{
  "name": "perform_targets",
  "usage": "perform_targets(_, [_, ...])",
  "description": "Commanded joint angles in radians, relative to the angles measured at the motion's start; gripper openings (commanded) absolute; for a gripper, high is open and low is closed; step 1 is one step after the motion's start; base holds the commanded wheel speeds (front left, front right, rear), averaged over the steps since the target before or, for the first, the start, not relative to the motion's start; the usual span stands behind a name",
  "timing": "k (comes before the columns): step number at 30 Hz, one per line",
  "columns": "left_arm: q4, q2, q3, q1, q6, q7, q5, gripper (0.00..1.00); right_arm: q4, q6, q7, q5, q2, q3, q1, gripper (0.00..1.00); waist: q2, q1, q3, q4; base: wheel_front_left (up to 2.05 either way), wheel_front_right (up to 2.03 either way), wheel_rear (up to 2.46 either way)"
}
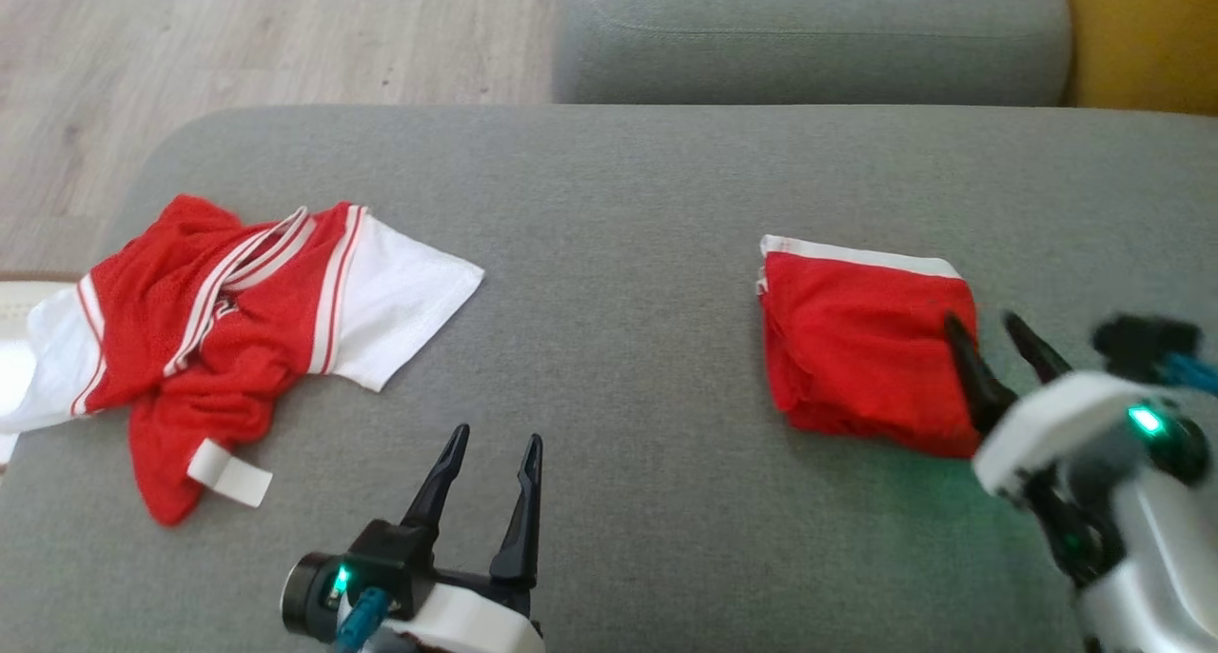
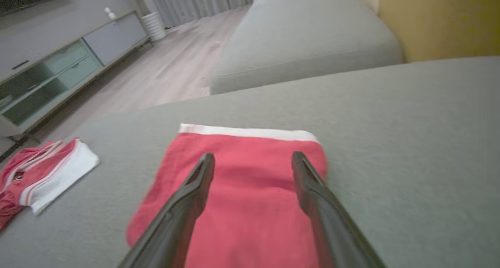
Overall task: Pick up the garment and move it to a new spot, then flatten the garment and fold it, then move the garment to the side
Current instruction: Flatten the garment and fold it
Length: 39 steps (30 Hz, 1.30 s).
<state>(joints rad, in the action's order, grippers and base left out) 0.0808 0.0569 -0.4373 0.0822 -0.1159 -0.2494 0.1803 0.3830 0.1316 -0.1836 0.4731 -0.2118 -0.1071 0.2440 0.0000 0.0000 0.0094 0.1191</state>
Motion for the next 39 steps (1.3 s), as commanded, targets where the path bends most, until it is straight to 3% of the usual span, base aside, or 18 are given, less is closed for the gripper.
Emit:
perform_targets(1, [-0.037, -0.007, 0.034, -0.026, -0.005, -0.012, 0.007, 1.0, -0.048, -0.001, 0.006, 0.006, -0.021, 0.006, 0.002, 1.0, 0.0, 0.0, -0.002, -0.008, 0.0, 0.0, 0.0])
perform_targets(7, [-0.038, -0.007, 0.034, -0.018, -0.002, -0.012, 0.005, 1.0, -0.08, -0.001, -0.009, 0.01, -0.036, 0.077, -0.075, 1.0, 0.0, 0.0, -0.003, -0.02, 0.0, 0.0, 0.0])
perform_targets(12, [-0.031, -0.007, 0.039, -0.014, 0.003, -0.012, -0.002, 1.0, -0.107, -0.001, 0.01, 0.007, -0.012, 0.11, -0.116, 1.0, 0.0, 0.0, -0.018, -0.018, 0.0, 0.0, 0.0])
perform_targets(18, [-0.028, -0.007, 0.083, 0.011, -0.013, -0.012, -0.004, 1.0, -0.158, -0.001, 0.159, -0.003, 0.003, 0.074, -0.171, 1.0, 0.0, 0.0, -0.054, -0.038, 0.0, 0.0, 0.0])
perform_targets(23, [-0.038, -0.007, 0.112, 0.025, -0.018, -0.012, -0.011, 1.0, -0.143, -0.001, 0.362, -0.074, -0.022, -0.013, -0.22, 1.0, 0.0, 0.0, -0.073, -0.057, 0.0, 0.0, 0.0])
perform_targets(26, [-0.053, -0.007, 0.127, 0.036, -0.021, -0.012, -0.019, 1.0, -0.121, -0.001, 0.426, -0.137, -0.025, -0.064, -0.236, 1.0, 0.0, 0.0, -0.086, -0.071, 0.0, 0.0, 0.0])
perform_targets(39, [-0.069, -0.007, 0.165, 0.088, -0.05, -0.012, -0.05, 1.0, -0.169, -0.001, 0.445, -0.34, 0.075, -0.042, -0.365, 1.0, 0.0, 0.0, -0.134, -0.093, 0.0, 0.0, 0.0])
